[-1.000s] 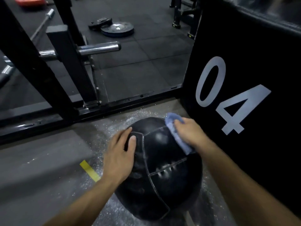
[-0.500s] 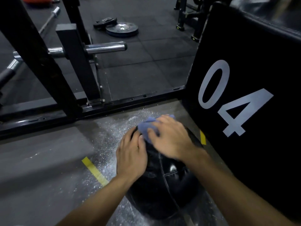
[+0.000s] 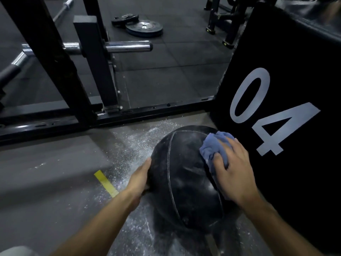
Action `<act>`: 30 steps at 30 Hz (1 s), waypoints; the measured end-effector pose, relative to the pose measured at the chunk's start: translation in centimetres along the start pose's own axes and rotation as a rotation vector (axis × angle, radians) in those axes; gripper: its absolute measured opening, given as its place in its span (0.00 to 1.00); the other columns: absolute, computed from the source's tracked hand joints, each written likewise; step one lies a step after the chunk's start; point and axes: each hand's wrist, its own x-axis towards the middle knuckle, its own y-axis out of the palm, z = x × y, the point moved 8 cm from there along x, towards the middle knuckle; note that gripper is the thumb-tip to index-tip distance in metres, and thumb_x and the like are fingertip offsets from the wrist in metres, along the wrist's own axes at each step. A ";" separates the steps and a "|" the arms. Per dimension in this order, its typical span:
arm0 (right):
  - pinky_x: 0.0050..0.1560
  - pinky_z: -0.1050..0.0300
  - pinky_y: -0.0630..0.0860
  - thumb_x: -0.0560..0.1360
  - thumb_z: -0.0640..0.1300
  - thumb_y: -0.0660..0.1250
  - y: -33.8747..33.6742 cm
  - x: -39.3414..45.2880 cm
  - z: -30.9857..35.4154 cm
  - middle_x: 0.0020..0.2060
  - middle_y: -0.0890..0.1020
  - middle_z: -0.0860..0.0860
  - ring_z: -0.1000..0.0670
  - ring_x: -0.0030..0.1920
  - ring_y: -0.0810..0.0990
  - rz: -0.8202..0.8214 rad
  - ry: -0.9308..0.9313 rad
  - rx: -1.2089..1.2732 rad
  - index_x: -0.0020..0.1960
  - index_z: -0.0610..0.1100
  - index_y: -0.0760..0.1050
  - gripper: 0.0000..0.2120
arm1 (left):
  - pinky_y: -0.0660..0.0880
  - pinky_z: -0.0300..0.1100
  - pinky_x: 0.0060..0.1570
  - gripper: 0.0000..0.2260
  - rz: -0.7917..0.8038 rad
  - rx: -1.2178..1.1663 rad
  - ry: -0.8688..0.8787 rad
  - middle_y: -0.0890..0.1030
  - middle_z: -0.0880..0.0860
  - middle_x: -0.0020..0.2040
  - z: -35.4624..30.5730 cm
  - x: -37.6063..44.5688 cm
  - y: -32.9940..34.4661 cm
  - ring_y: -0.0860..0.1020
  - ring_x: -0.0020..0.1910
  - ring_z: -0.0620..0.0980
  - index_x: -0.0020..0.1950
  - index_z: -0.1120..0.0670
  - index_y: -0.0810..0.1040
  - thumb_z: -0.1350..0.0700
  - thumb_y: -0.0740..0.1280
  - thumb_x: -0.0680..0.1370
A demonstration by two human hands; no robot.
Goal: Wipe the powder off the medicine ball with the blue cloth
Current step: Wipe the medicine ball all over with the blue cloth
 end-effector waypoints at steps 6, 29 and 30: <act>0.82 0.48 0.57 0.82 0.57 0.49 -0.7 -0.9 0.0 0.79 0.67 0.57 0.54 0.83 0.58 -0.049 0.057 0.047 0.80 0.52 0.70 0.29 | 0.80 0.55 0.58 0.38 0.017 -0.382 -0.265 0.87 0.59 0.56 3.8 -0.5 3.1 0.86 0.56 0.60 0.60 0.52 0.87 0.23 0.55 0.77; 0.84 0.42 0.54 0.82 0.51 0.52 -1.5 -4.2 -1.4 0.83 0.63 0.54 0.49 0.85 0.55 -0.082 -0.037 0.076 0.82 0.51 0.66 0.28 | 0.57 0.61 0.81 0.56 -0.159 0.440 0.386 0.45 0.41 0.85 -4.5 -4.5 4.9 0.48 0.84 0.48 0.83 0.33 0.41 0.12 0.53 0.60; 0.83 0.38 0.55 0.82 0.51 0.53 -0.9 -5.4 0.4 0.83 0.63 0.51 0.45 0.85 0.55 -0.076 -0.129 0.034 0.81 0.49 0.67 0.28 | 0.57 0.60 0.81 0.55 -0.173 0.421 0.405 0.46 0.41 0.85 -4.3 -4.4 4.6 0.49 0.84 0.47 0.82 0.33 0.42 0.12 0.53 0.60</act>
